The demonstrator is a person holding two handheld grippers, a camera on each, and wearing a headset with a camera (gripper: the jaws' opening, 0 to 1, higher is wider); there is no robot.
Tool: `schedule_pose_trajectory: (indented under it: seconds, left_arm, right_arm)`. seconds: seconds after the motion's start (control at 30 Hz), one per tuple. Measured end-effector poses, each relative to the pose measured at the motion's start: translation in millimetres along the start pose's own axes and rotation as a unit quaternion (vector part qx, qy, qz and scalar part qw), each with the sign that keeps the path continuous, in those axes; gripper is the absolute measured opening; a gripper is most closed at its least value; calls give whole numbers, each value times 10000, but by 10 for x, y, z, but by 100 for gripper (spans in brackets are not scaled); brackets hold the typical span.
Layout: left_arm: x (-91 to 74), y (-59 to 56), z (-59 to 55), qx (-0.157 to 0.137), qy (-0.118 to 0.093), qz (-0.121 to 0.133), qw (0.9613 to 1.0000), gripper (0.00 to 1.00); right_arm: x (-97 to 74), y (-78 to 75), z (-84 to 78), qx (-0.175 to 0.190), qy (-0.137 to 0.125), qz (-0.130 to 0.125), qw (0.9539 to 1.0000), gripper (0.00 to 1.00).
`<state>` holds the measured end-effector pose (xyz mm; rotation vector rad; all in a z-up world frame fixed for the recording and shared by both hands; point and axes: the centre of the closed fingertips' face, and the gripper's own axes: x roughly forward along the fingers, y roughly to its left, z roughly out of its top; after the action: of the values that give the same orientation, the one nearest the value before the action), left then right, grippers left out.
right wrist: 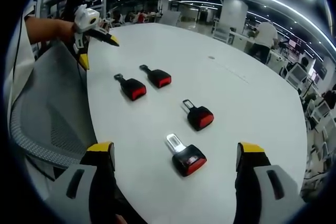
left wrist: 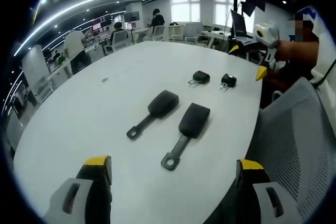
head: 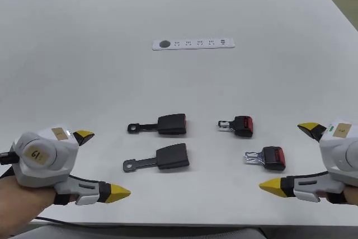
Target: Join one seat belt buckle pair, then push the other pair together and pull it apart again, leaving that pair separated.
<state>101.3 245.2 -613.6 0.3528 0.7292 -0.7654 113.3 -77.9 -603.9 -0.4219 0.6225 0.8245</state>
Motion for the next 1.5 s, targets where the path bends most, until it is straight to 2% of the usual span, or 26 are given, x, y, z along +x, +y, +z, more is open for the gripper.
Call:
schedule_pose_trajectory:
  seconds: [0.43,0.8,1.23,1.3,1.5]
  left_arm:
    - [23,-4,47,22,7,-23,10000,99]
    - [30,26,22,44,14,2,10000,99]
    - [57,-12,18,83,31,-34,10000,97]
    - [66,-50,29,95,37,-53,9999,97]
    - [81,-92,13,131,80,-101,9998,94]
  right_arm:
    - [14,-20,35,-44,-37,6,10000,96]
    - [29,-22,26,-36,-35,11,10000,95]
    - [48,-11,15,-117,-15,37,9999,90]
    - [46,-5,11,-245,-12,65,9997,87]
    - [46,-13,29,-215,-97,89,9997,80]
